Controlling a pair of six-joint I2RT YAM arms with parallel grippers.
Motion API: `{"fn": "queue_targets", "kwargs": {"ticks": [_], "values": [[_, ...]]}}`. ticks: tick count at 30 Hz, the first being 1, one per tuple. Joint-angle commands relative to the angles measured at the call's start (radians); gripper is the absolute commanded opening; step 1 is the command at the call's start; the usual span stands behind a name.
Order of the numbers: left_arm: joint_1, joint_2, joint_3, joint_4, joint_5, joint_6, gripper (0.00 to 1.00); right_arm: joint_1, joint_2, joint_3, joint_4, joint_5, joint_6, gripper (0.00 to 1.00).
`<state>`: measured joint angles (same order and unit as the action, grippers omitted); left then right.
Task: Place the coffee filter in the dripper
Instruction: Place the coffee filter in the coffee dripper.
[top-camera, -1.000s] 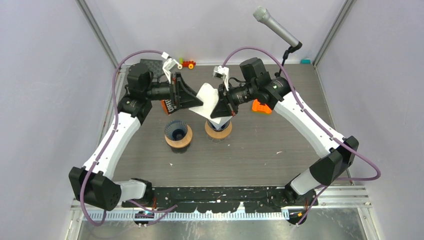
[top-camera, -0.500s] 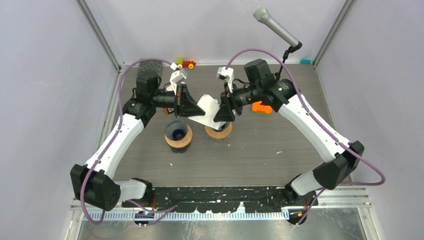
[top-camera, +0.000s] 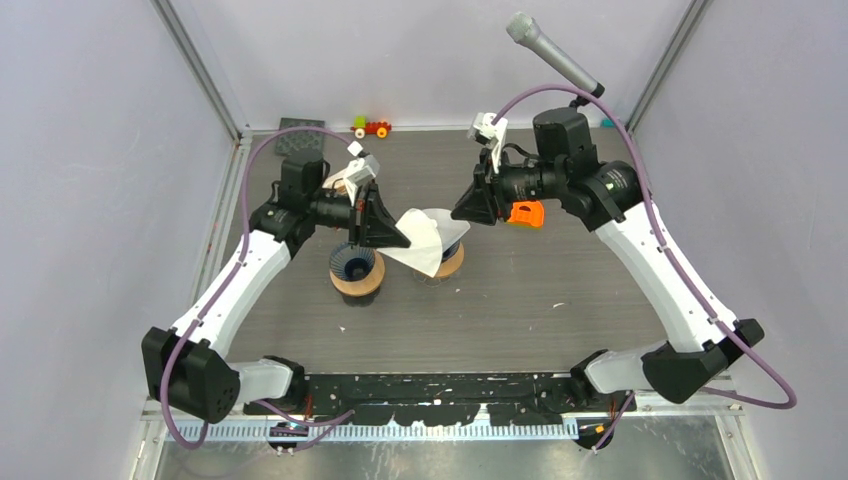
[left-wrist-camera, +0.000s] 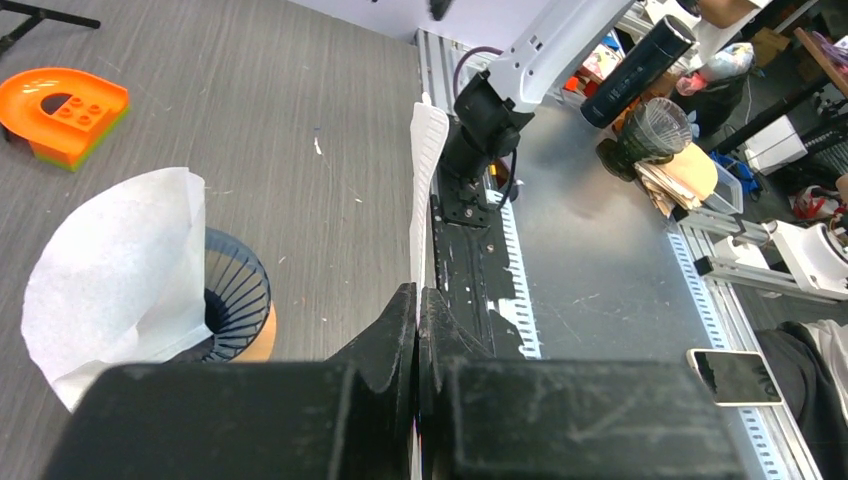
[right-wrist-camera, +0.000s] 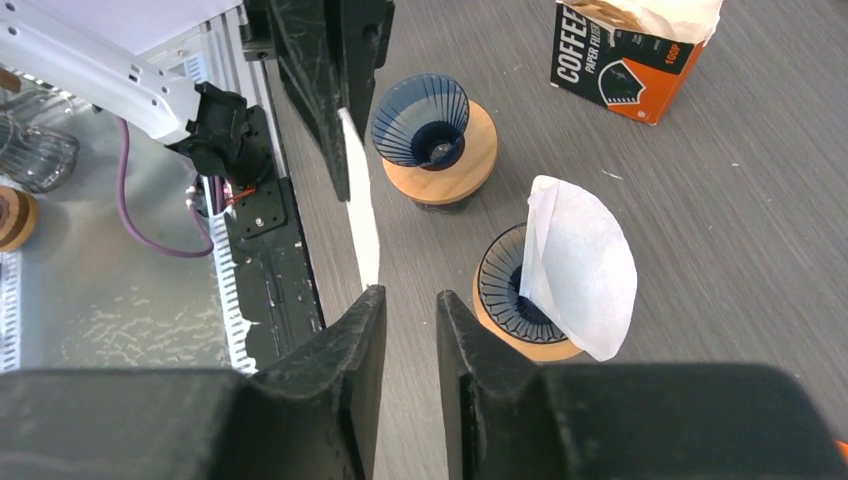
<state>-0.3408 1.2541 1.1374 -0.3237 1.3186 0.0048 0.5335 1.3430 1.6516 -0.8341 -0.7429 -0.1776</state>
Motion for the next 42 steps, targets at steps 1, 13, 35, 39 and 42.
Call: {"fn": "queue_targets", "kwargs": {"ticks": [1,13,35,39,42], "values": [[-0.016,-0.025,-0.002,-0.002,0.029,0.019,0.0,-0.001,0.035,0.029,0.06,0.006,0.053,0.27],[-0.023,-0.019,0.0,-0.003,-0.025,0.02,0.0,0.025,0.082,0.024,0.081,-0.067,0.076,0.22],[-0.023,-0.007,0.017,-0.003,-0.087,0.007,0.0,0.049,0.089,-0.031,0.116,-0.138,0.093,0.16],[-0.023,-0.003,0.018,-0.003,-0.093,0.003,0.0,0.055,0.095,-0.038,0.122,-0.133,0.096,0.15],[-0.023,-0.003,0.018,-0.002,-0.099,0.003,0.0,0.057,0.099,-0.036,0.122,-0.13,0.096,0.15]]}}
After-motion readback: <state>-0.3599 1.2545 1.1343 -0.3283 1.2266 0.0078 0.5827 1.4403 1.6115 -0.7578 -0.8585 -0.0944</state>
